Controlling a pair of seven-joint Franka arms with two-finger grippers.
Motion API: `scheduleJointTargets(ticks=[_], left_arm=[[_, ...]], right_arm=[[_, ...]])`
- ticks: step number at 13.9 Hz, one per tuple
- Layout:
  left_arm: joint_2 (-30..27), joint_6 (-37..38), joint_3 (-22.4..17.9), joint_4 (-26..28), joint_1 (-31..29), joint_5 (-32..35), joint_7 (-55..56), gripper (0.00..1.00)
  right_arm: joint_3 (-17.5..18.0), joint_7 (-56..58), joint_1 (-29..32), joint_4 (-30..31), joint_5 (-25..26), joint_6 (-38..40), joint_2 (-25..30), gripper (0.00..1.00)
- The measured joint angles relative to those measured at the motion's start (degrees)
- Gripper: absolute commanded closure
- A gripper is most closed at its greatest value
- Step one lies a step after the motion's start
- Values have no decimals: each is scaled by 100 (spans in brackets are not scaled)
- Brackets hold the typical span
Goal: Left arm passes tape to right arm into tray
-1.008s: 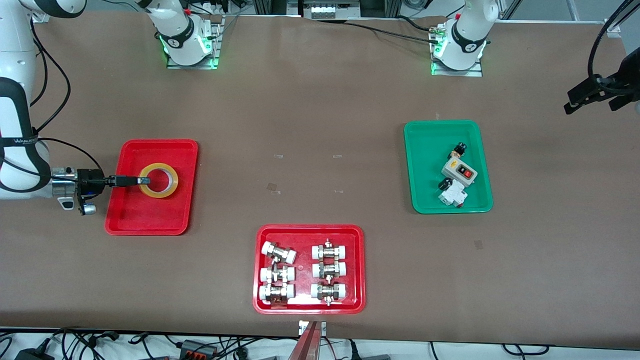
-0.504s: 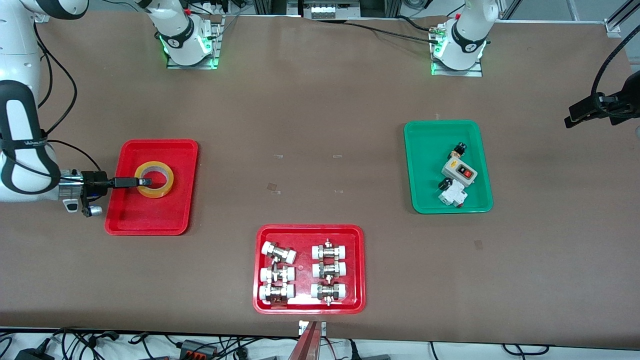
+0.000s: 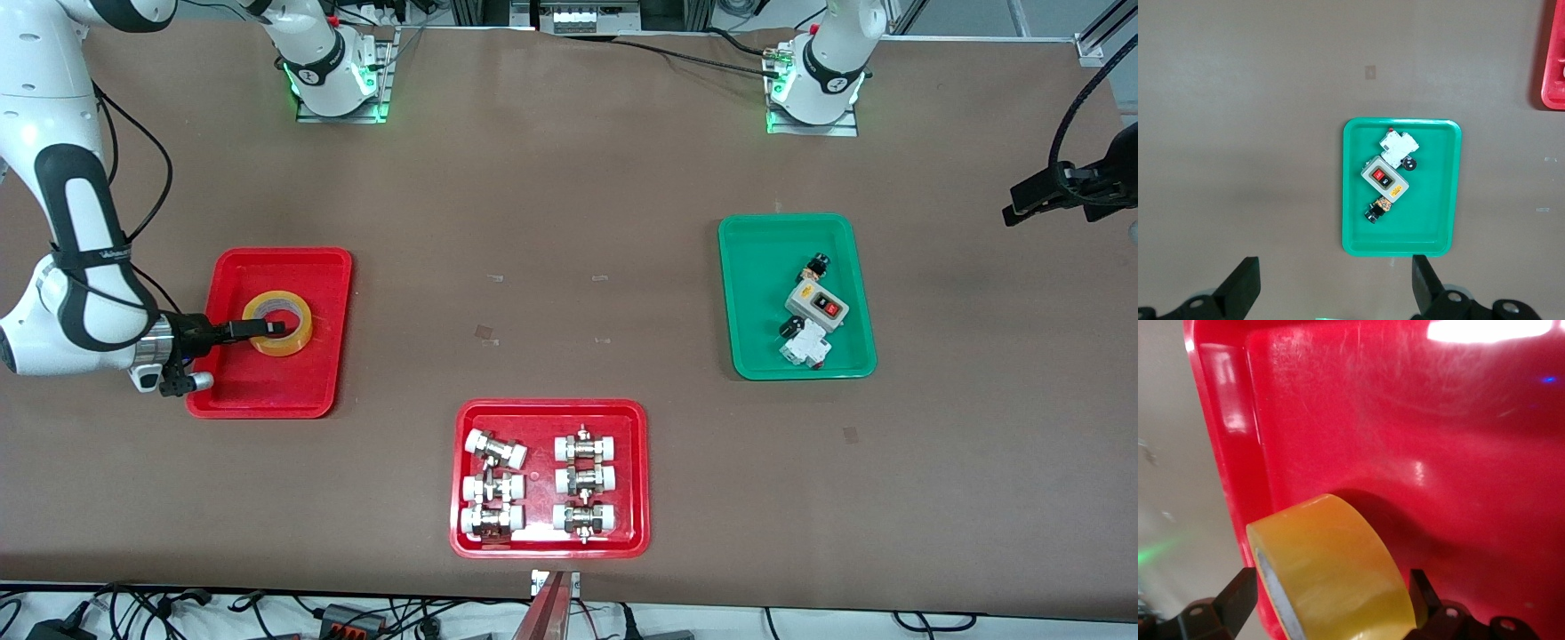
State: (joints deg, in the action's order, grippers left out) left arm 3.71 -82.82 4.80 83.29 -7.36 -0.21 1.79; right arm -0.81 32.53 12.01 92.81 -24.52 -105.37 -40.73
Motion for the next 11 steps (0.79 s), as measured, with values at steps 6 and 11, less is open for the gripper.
scheduleJointTargets(ticks=[6, 11], left_arm=[[115, 0, -4, -5, -18, 0, -1, 0], [115, -71, -3, -52, 22, 0, -5, 0]], right_arm=[[1, -3, -167, -17, 730, -165, 480, 0], [11, -701, -287, -201, 1212, -159, 1030, 0]])
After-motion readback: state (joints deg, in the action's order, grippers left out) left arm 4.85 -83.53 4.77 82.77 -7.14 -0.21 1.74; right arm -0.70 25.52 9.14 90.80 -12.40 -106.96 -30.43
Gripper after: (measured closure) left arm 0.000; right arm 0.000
